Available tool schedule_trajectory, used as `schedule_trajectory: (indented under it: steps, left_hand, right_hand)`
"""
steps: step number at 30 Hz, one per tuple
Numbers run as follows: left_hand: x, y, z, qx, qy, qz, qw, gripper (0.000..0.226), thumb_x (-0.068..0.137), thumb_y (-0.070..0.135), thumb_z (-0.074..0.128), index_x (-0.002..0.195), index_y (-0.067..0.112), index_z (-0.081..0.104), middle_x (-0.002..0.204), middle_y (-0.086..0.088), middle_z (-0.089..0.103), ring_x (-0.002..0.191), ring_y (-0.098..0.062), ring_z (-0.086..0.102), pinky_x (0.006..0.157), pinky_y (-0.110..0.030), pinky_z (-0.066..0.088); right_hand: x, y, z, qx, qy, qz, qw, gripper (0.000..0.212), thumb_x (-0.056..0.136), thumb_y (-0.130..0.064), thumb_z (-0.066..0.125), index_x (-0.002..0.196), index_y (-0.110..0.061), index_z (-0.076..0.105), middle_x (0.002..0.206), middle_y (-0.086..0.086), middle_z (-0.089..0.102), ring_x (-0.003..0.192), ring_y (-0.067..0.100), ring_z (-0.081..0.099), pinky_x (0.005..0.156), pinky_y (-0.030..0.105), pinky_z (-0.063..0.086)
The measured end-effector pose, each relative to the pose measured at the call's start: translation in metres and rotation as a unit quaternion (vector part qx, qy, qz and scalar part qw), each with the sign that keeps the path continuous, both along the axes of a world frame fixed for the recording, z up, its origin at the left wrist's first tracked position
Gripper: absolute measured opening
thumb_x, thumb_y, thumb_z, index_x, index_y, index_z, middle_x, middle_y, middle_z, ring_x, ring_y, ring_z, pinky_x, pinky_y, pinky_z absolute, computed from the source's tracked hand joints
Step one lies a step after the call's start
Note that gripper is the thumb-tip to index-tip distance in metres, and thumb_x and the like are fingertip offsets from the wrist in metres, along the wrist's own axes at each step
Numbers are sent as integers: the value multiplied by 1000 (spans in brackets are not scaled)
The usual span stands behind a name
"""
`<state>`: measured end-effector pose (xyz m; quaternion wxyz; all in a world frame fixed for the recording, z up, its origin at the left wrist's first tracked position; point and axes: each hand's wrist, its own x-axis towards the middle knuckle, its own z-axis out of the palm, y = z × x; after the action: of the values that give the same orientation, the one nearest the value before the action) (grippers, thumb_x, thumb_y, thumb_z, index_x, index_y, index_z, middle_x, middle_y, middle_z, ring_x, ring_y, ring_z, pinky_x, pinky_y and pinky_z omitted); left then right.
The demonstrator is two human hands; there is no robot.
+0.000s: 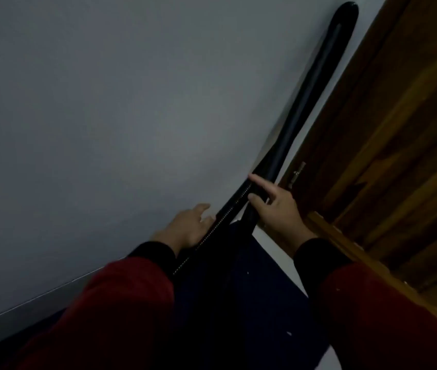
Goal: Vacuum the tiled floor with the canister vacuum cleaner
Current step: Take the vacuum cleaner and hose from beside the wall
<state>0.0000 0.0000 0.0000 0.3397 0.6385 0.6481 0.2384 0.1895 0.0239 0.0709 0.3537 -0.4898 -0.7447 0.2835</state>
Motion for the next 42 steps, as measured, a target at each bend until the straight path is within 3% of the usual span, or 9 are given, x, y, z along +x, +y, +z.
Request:
schedule_trajectory:
  steps: [6, 11, 14, 19, 28, 32, 34, 38, 42]
  left_hand:
    - [7, 9, -23, -44, -102, -21, 994, 60, 99, 47, 34, 152, 36, 9, 150, -11, 40, 137, -28, 39, 108, -26, 28]
    - [7, 10, -35, -57, -192, -21, 980, 82, 92, 40, 57, 154, 28, 4, 159, -4, 20, 144, -21, 25, 112, -27, 21]
    - [0, 6, -30, -40, -272, 25, 961, 89, 87, 34, 66, 152, 33, 5, 153, -6, 34, 136, -22, 39, 111, -28, 30]
    - [-17, -15, -10, 1, -420, 67, 905, 88, 89, 21, 64, 150, 42, 5, 127, -10, 60, 85, -3, 61, 55, -3, 46]
    - [-18, -37, 2, -3, -414, -38, 909, 93, 86, 22, 67, 146, 51, 1, 131, -8, 60, 111, -14, 62, 96, -22, 47]
    - [-16, -42, 4, -18, -390, -39, 920, 92, 88, 24, 66, 146, 50, 0, 126, 3, 56, 123, -7, 49, 84, -5, 43]
    - [-16, -45, 4, -27, -390, -30, 920, 92, 88, 26, 65, 146, 50, -1, 135, 0, 51, 133, -10, 40, 100, -16, 38]
    - [-13, -57, 10, -35, -377, -14, 926, 87, 89, 23, 63, 148, 44, 2, 151, -7, 37, 143, -15, 26, 107, -20, 25]
    - [-13, -76, 17, -12, -366, 20, 930, 82, 91, 17, 60, 150, 39, 7, 157, -3, 25, 144, -12, 20, 101, -16, 24]
  right_hand:
    - [-12, 13, -12, 2, -58, 8, 998, 53, 92, -17, 63, 140, -32, 46, 142, -8, 49, 127, -4, 38, 103, 11, 29]
    - [-17, 11, -17, 18, -124, 0, 992, 60, 90, -26, 66, 142, -40, 39, 125, -2, 55, 115, 2, 46, 95, 16, 32]
    - [-20, 6, -13, 11, -126, -10, 992, 64, 88, -37, 66, 141, -47, 32, 113, -1, 57, 109, 8, 51, 94, 24, 37]
    - [-27, -7, -10, -7, -118, -31, 993, 68, 85, -55, 60, 143, -53, 26, 102, -3, 59, 102, 10, 56, 85, 23, 39]
    - [-45, -22, -5, -72, 89, 13, 993, 104, 75, -34, 78, 146, -54, 6, 149, -16, 28, 131, 2, 26, 110, 30, 25]
    - [-50, -26, -6, -38, 106, 35, 993, 98, 78, -12, 78, 152, -37, 18, 127, -36, 30, 108, -26, 35, 91, 0, 32]
    - [-52, -26, -8, -24, 105, 42, 993, 92, 78, -4, 77, 151, -30, 26, 130, -30, 34, 100, -35, 35, 81, -7, 33]
    - [-56, -32, -8, 17, 80, 58, 995, 90, 75, -11, 80, 146, -37, 32, 129, -36, 38, 114, -27, 38, 101, 7, 34]
    - [-63, -42, -11, 67, 50, 83, 993, 88, 69, -43, 76, 140, -59, 27, 143, -26, 41, 132, 17, 39, 112, 45, 32]
